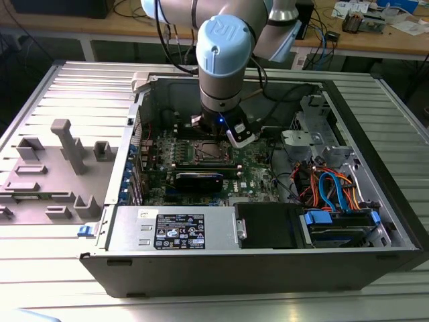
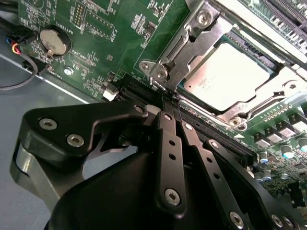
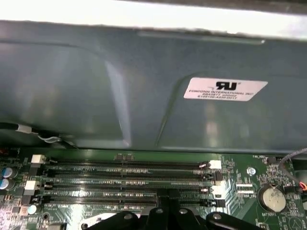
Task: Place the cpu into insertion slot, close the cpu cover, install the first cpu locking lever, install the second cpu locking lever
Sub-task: 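Install the first cpu locking lever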
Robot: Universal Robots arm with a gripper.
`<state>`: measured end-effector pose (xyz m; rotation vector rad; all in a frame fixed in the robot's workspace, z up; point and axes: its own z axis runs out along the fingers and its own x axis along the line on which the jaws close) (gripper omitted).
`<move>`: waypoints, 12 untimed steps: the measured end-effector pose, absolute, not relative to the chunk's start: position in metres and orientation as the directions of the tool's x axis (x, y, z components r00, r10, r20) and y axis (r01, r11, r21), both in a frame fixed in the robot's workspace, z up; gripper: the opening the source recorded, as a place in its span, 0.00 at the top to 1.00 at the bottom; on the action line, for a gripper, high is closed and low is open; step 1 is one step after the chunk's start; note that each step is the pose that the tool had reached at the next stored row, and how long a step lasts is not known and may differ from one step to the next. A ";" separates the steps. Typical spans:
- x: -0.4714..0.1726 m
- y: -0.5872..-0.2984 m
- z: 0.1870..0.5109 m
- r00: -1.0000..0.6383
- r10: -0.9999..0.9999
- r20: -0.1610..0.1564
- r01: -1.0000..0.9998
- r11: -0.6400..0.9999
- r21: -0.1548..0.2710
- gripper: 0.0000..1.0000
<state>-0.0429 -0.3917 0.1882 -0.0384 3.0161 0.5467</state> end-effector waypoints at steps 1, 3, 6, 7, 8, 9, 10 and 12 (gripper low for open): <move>-0.043 -0.392 0.188 -0.997 -0.011 -0.079 -0.038 0.936 0.351 0.89; -0.043 -0.393 0.188 -0.997 -0.010 -0.079 -0.038 0.931 0.362 0.89; -0.043 -0.396 0.189 -0.997 -0.008 -0.079 -0.038 0.922 0.386 0.89; -0.043 -0.396 0.189 -0.997 -0.008 -0.079 -0.038 0.920 0.391 0.89; -0.043 -0.396 0.189 -0.997 -0.007 -0.079 -0.038 0.918 0.394 0.89; -0.043 -0.396 0.188 -0.997 -0.007 -0.079 -0.038 0.917 0.397 0.89; -0.043 -0.396 0.188 -0.997 -0.007 -0.079 -0.038 0.917 0.398 0.89; -0.043 -0.395 0.188 -0.997 -0.007 -0.080 -0.038 0.916 0.398 0.89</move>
